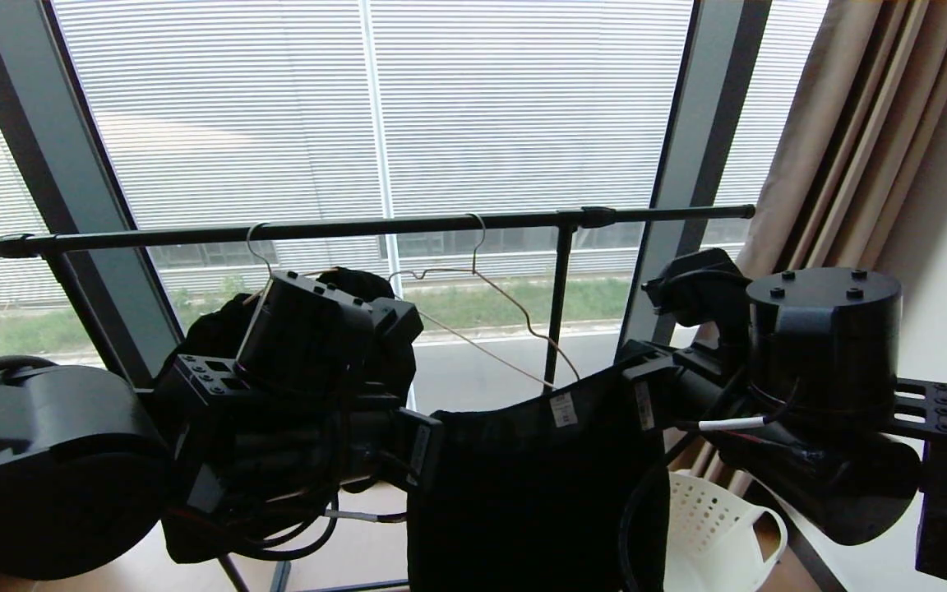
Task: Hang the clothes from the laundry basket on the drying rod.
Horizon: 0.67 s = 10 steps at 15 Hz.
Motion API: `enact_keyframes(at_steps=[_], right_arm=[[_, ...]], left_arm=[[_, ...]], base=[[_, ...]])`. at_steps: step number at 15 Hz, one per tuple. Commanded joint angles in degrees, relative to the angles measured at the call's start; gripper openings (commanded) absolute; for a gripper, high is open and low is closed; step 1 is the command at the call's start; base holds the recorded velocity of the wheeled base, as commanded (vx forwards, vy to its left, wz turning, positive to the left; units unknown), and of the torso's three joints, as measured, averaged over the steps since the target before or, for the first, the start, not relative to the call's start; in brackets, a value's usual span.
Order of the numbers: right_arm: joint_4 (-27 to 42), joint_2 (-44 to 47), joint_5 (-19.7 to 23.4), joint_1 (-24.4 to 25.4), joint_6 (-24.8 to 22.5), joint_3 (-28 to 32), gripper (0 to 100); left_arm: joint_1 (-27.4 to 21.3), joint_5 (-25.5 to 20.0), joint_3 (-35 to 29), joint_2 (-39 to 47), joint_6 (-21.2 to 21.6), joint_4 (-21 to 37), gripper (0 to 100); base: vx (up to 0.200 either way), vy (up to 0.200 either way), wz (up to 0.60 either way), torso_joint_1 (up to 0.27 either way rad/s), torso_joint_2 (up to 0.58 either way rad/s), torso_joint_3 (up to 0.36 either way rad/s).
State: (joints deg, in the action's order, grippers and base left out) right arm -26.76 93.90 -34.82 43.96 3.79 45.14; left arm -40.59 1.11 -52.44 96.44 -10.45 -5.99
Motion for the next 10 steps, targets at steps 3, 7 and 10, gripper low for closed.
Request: enact_keyframes(at_steps=[3,7,10], right_arm=[[0.0,-0.8,0.0,-2.0,1.3,0.3,0],[0.0,-2.8,0.4,-6.2,3.7,-2.1,0],[0.0,-6.9,1.3,-10.8,3.9,-7.4,0]], left_arm=[[-0.8,-0.6,3.5,-2.4,1.9,-0.6,100],[-0.5,-3.0,5.2,-3.3,3.2,-5.3,100],[0.6,-2.5,5.4,1.1,3.1,-13.4,100]], base=[[0.000,0.000,0.00,0.000,0.00,0.000],[0.000,0.000,0.00,0.000,0.00,0.000],[0.000,0.000,0.00,0.000,0.00,0.000]])
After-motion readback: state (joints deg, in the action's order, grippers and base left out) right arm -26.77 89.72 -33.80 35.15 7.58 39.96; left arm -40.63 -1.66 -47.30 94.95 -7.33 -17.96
